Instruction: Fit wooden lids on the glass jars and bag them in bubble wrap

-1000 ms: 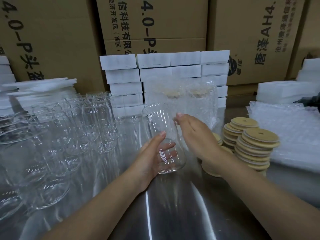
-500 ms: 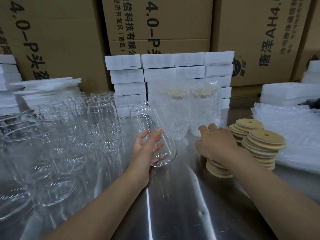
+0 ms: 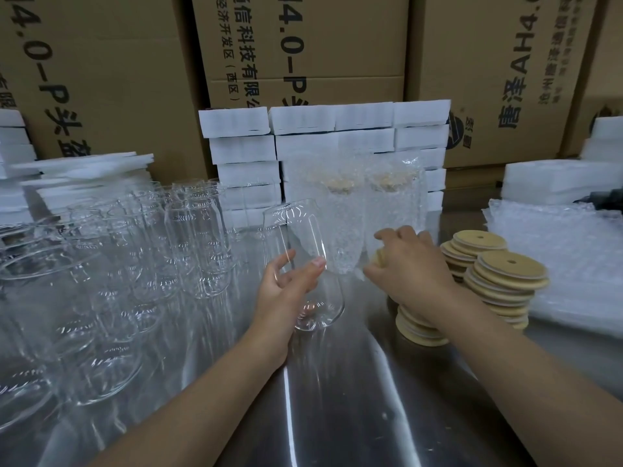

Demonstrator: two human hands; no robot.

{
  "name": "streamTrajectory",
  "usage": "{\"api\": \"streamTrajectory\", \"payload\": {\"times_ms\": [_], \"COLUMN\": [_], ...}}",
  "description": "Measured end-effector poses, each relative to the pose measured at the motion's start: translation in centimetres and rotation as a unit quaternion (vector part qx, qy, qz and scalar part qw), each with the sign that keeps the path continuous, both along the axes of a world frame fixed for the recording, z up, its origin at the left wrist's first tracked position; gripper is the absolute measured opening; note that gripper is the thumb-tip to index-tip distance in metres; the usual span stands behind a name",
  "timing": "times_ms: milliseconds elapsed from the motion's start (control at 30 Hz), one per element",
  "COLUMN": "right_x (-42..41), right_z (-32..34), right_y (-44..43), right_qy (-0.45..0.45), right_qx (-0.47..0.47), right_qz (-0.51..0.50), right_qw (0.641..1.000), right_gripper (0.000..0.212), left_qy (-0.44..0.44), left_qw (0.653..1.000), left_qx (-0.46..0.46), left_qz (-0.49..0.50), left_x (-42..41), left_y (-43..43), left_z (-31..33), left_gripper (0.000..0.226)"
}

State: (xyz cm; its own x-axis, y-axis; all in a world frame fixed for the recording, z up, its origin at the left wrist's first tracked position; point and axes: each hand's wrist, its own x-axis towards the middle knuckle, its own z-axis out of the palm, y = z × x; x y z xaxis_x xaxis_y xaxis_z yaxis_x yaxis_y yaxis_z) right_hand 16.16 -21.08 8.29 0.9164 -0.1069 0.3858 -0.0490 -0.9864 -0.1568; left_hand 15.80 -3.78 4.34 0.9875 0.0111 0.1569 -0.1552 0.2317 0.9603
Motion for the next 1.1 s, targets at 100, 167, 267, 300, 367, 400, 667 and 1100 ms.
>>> {"api": "streamTrajectory", "payload": {"times_ms": [100,167,267,300,367,400,667,1100], "right_x": [0.1,0.0,-0.3,-0.4,-0.6,-0.7,-1.4,-1.8], "right_z": [0.3,0.6,1.0,1.1,1.2,1.1,1.5,1.3], "right_y": [0.1,0.3,0.6,0.7,0.9,1.0,1.5,2.2], "right_qy": [-0.146,-0.242,-0.34,-0.358,-0.376,-0.381,-0.413,-0.359], "right_qx": [0.091,0.173,0.244,0.261,0.288,0.297,0.365,0.468], "right_qz": [0.04,0.077,0.11,0.117,0.13,0.135,0.211,0.307], "right_qw": [0.984,0.952,0.901,0.889,0.871,0.865,0.808,0.747], "right_gripper": [0.056,0.053,0.05,0.049,0.044,0.042,0.038,0.029], "left_qy": [-0.015,-0.022,-0.026,-0.027,-0.032,-0.036,-0.077,-0.114], "left_qw": [1.0,0.999,0.998,0.998,0.997,0.996,0.987,0.978], "left_qx": [0.023,0.04,0.057,0.063,0.076,0.083,0.134,0.166], "left_qz": [0.007,0.005,0.001,-0.002,-0.011,-0.016,-0.05,-0.057], "left_x": [-0.1,-0.2,-0.3,-0.3,-0.3,-0.4,-0.3,-0.4], "left_y": [0.1,0.1,0.1,0.0,0.0,-0.1,-0.1,-0.4], "left_z": [-0.1,0.0,0.1,0.0,0.0,-0.1,-0.7,-0.9], "left_gripper": [0.085,0.084,0.082,0.082,0.083,0.083,0.081,0.082]}}
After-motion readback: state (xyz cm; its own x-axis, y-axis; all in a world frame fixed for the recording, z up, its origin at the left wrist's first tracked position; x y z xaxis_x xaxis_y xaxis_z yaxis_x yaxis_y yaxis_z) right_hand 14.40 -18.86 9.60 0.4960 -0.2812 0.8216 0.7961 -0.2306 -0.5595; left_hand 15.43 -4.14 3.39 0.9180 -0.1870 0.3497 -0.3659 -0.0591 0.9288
